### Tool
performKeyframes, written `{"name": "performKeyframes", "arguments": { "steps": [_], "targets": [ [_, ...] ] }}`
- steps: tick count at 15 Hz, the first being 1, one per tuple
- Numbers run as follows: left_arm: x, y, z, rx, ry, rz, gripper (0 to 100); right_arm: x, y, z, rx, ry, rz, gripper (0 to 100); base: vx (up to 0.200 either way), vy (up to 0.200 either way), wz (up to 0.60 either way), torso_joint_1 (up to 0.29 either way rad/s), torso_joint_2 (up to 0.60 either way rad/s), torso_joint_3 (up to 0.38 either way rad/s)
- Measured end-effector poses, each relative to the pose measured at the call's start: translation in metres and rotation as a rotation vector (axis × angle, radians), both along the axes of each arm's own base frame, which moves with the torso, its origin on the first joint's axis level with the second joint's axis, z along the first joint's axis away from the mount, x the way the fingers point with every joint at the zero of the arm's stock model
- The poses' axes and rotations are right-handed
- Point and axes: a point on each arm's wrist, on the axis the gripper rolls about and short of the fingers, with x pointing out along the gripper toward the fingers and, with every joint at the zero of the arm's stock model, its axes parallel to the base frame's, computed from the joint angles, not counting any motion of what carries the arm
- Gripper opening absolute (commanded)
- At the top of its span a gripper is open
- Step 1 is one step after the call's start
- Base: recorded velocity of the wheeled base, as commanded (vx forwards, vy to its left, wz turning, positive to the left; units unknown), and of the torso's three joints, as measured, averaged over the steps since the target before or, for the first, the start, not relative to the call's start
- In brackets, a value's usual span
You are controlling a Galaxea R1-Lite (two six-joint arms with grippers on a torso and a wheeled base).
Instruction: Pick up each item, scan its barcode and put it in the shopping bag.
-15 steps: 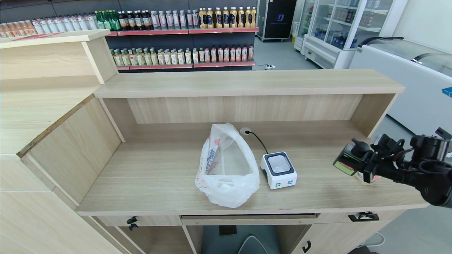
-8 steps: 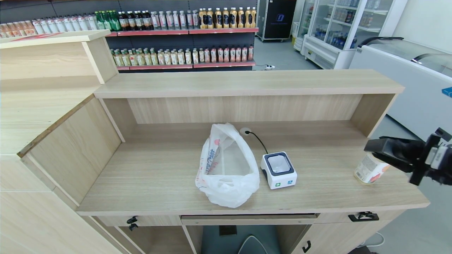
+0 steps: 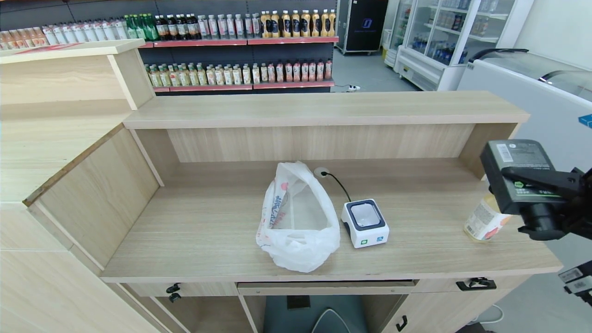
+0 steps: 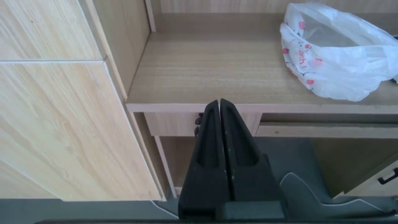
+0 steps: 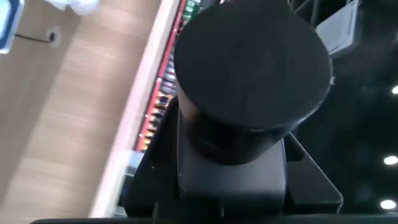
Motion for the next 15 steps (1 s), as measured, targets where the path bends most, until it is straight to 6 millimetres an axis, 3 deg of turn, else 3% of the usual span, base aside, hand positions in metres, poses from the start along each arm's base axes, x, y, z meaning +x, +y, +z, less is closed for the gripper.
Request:
{"name": "performKeyframes", "arguments": {
  "steps": [4,7,9,15],
  "targets": [
    [0.000,0.000,0.000,0.000,0.000,0.000,0,-0.019,0.057,0.011,-0.122,-0.264,0.183,0,0.000,0.000,0.00,0.000,0.00,0.000],
    [0.000,0.000,0.000,0.000,0.000,0.000,0,-0.039,0.080,0.015,-0.171,-0.433,0.322,0,0.000,0.000,0.00,0.000,0.00,0.000],
    [0.000,0.000,0.000,0.000,0.000,0.000,0,-0.051,0.084,0.016,-0.172,-0.455,0.376,0,0.000,0.000,0.00,0.000,0.00,0.000],
    [0.000,0.000,0.000,0.000,0.000,0.000,0,-0.069,0.087,-0.002,-0.182,-0.248,0.505,0,0.000,0.000,0.00,0.000,0.00,0.000]
  ]
}}
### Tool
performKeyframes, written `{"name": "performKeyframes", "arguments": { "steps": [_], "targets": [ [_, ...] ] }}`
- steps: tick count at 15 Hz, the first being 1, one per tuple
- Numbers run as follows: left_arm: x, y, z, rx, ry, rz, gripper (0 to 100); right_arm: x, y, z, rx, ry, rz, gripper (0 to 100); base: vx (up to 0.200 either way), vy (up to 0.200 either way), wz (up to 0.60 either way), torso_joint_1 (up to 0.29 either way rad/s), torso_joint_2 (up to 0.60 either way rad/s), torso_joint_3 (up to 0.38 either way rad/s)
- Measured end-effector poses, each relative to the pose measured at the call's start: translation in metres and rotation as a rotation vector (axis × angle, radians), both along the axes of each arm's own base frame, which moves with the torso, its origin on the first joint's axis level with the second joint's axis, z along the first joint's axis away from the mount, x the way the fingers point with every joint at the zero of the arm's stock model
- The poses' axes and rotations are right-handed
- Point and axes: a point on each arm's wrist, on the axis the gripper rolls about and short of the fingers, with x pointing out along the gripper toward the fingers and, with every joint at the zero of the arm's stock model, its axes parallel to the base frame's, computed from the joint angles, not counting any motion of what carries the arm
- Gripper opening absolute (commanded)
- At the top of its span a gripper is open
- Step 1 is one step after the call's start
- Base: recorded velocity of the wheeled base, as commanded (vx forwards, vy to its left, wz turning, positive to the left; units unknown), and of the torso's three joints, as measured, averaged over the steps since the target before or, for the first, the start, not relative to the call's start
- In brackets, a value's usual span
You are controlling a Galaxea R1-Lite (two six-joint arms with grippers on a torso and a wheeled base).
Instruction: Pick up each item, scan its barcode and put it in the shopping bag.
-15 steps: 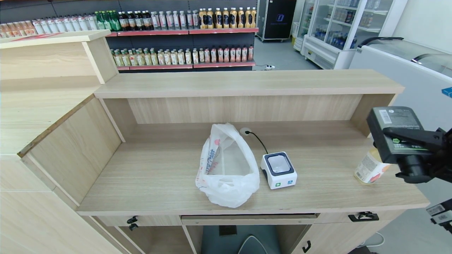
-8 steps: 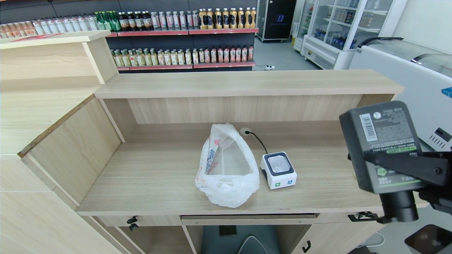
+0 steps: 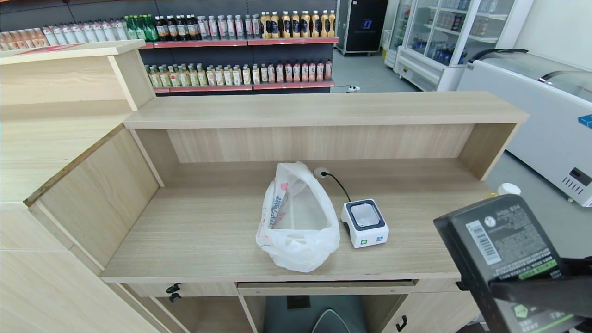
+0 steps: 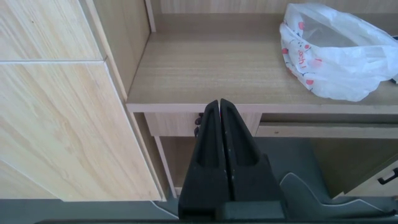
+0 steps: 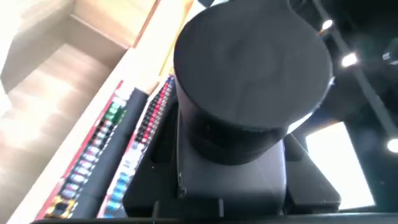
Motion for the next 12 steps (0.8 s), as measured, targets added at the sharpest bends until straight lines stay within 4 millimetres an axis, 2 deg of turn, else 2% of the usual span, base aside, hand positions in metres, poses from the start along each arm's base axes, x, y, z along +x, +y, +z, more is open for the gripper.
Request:
{"name": "performKeyframes", "arguments": {
  "steps": [5,12],
  "targets": [
    [0.000,0.000,0.000,0.000,0.000,0.000,0,-0.012,-0.003,0.006,0.012,-0.053,0.060,0,0.000,0.000,0.00,0.000,0.00,0.000],
    [0.000,0.000,0.000,0.000,0.000,0.000,0,-0.018,-0.010,0.024,0.058,-0.202,0.022,0,0.000,0.000,0.00,0.000,0.00,0.000]
  ]
}}
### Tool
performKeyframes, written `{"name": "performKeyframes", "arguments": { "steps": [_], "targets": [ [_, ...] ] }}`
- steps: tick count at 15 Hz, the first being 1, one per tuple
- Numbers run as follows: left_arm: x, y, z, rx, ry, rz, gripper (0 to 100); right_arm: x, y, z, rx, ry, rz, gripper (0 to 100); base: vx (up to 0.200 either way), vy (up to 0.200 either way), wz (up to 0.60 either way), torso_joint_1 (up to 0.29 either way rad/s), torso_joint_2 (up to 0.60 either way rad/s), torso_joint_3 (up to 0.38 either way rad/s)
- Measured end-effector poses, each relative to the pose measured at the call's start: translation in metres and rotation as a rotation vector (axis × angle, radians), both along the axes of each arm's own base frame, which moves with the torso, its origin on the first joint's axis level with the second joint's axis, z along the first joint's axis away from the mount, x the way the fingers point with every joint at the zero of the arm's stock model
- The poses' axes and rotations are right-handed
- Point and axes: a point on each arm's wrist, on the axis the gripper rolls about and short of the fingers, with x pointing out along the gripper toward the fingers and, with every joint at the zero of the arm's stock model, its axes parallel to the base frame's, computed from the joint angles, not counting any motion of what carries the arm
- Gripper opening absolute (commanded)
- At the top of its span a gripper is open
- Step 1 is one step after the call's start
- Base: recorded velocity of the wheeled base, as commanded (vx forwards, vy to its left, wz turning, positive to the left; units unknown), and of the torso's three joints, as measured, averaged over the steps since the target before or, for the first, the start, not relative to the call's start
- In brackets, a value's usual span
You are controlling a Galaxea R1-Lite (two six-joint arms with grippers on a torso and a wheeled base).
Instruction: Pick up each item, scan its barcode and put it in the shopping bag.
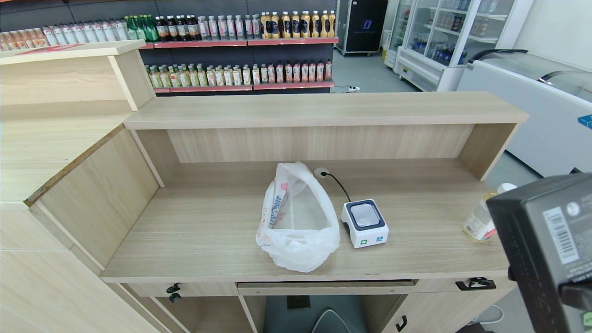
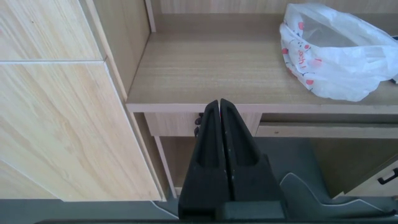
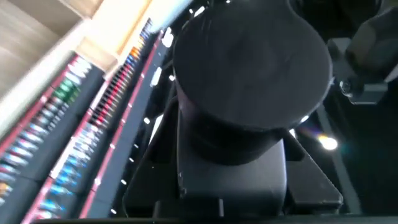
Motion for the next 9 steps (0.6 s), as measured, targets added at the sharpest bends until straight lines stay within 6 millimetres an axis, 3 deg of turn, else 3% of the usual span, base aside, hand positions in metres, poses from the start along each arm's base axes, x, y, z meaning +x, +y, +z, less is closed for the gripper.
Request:
{"name": "performKeyframes", "arguments": {
  "steps": [9],
  "targets": [
    [0.0000,0.0000,0.0000,0.000,0.000,0.000,0,-0.0007,-0.0009,0.0016,0.007,-0.026,-0.002,0,0.000,0.000,0.00,0.000,0.00,0.000]
  ]
}}
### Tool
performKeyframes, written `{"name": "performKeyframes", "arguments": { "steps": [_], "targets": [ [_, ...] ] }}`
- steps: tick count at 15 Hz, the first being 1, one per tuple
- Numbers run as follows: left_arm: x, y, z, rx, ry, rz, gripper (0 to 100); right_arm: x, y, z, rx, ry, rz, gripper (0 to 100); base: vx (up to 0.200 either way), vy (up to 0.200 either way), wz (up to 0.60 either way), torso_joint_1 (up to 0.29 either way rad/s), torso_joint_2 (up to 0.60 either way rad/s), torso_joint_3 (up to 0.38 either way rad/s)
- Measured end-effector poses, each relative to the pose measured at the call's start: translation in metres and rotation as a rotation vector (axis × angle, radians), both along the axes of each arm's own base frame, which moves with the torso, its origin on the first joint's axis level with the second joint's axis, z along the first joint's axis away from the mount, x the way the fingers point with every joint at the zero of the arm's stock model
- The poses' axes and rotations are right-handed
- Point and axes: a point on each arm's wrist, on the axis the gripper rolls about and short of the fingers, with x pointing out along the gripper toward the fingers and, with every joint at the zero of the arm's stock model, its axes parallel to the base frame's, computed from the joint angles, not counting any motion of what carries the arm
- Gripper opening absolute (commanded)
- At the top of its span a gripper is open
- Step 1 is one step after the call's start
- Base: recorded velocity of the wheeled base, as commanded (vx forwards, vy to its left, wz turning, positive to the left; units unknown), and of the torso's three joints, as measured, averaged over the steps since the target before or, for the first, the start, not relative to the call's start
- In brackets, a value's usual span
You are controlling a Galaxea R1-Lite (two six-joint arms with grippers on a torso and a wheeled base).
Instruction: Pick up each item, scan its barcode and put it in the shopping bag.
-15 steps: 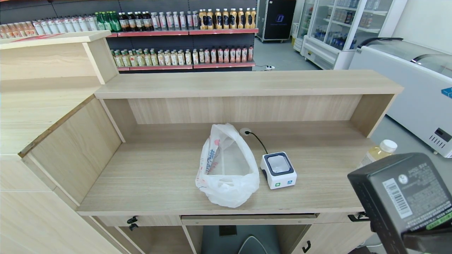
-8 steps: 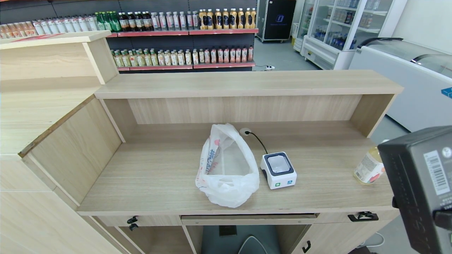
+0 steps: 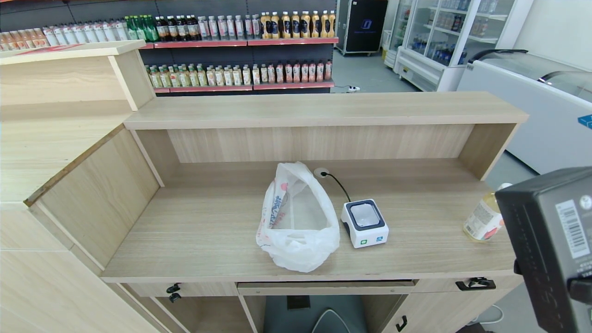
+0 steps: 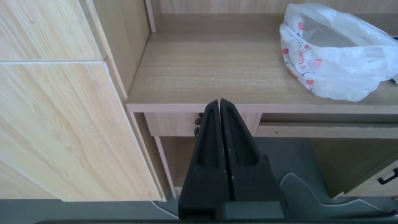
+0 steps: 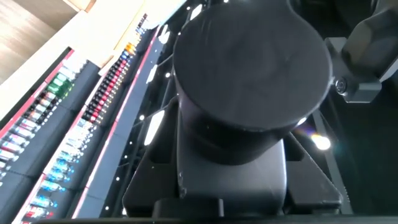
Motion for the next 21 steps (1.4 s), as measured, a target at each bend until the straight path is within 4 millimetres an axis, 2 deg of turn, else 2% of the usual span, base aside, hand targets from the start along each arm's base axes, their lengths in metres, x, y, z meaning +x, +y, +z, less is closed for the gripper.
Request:
{"name": "performKeyframes", "arguments": {
  "steps": [11,13,14,16,17,19,20,21],
  "targets": [
    [0.000,0.000,0.000,0.000,0.000,0.000,0,-0.005,-0.001,0.001,0.001,0.010,0.021,0,0.000,0.000,0.00,0.000,0.00,0.000],
    [0.000,0.000,0.000,0.000,0.000,0.000,0,-0.004,-0.001,0.001,0.014,0.146,0.008,0,0.000,0.000,0.00,0.000,0.00,0.000],
    [0.000,0.000,0.000,0.000,0.000,0.000,0,-0.002,-0.002,0.000,0.040,0.289,-0.041,0,0.000,0.000,0.00,0.000,0.00,0.000],
    [0.000,0.000,0.000,0.000,0.000,0.000,0,0.004,-0.006,-0.001,0.179,0.700,-0.201,0,0.000,0.000,0.00,0.000,0.00,0.000],
    [0.000,0.000,0.000,0.000,0.000,0.000,0,0.008,-0.011,-0.001,0.326,0.893,-0.337,0,0.000,0.000,0.00,0.000,0.00,0.000],
    [0.000,0.000,0.000,0.000,0.000,0.000,0,0.017,-0.026,0.005,0.722,1.127,-0.601,0,0.000,0.000,0.00,0.000,0.00,0.000],
    [0.000,0.000,0.000,0.000,0.000,0.000,0,0.022,-0.033,0.009,0.912,1.196,-0.673,0,0.000,0.000,0.00,0.000,0.00,0.000],
    [0.000,0.000,0.000,0.000,0.000,0.000,0,0.026,-0.040,0.010,1.061,1.286,-0.674,0,0.000,0.000,0.00,0.000,0.00,0.000]
  ]
}}
